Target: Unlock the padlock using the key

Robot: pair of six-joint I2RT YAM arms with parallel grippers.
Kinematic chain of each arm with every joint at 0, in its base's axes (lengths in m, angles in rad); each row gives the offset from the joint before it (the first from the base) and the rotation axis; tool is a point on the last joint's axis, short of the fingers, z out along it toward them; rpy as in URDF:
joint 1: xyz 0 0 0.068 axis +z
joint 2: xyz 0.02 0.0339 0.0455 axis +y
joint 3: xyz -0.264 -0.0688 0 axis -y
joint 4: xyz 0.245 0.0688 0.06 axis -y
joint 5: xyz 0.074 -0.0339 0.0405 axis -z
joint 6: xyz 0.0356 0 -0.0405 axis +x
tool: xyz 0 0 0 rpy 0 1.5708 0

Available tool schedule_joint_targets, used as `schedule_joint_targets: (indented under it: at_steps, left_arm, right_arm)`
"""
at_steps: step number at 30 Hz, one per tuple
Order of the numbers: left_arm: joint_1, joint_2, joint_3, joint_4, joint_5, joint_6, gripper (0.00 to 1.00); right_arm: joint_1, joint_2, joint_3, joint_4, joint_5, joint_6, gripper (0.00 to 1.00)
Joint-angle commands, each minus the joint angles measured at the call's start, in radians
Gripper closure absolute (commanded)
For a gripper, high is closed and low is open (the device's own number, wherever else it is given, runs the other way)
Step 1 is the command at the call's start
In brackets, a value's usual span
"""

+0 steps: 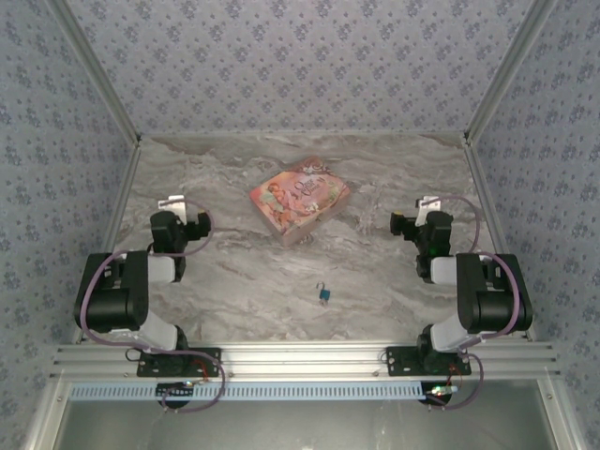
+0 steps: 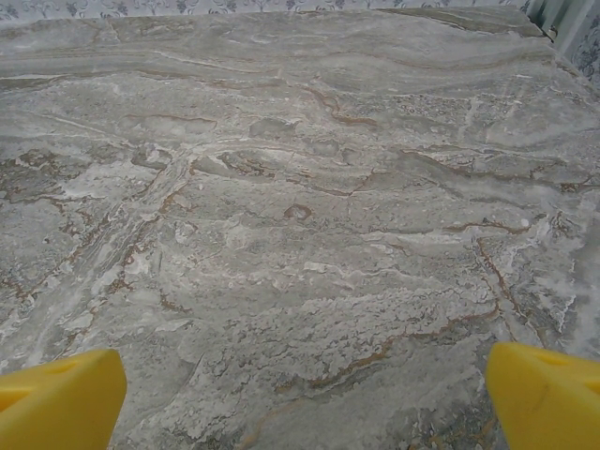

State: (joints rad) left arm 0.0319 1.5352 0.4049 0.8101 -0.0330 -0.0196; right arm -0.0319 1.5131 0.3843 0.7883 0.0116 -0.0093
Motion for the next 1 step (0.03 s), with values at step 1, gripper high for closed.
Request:
schedule_joint_targets:
  at_steps: [1]
  left_arm:
    - [-0.004, -0.002, 0.008, 0.003, 0.019, -0.010, 0.01]
  right_arm:
    - [-0.001, 0.007, 0.007, -0.006, 0.013, -0.016, 0.00]
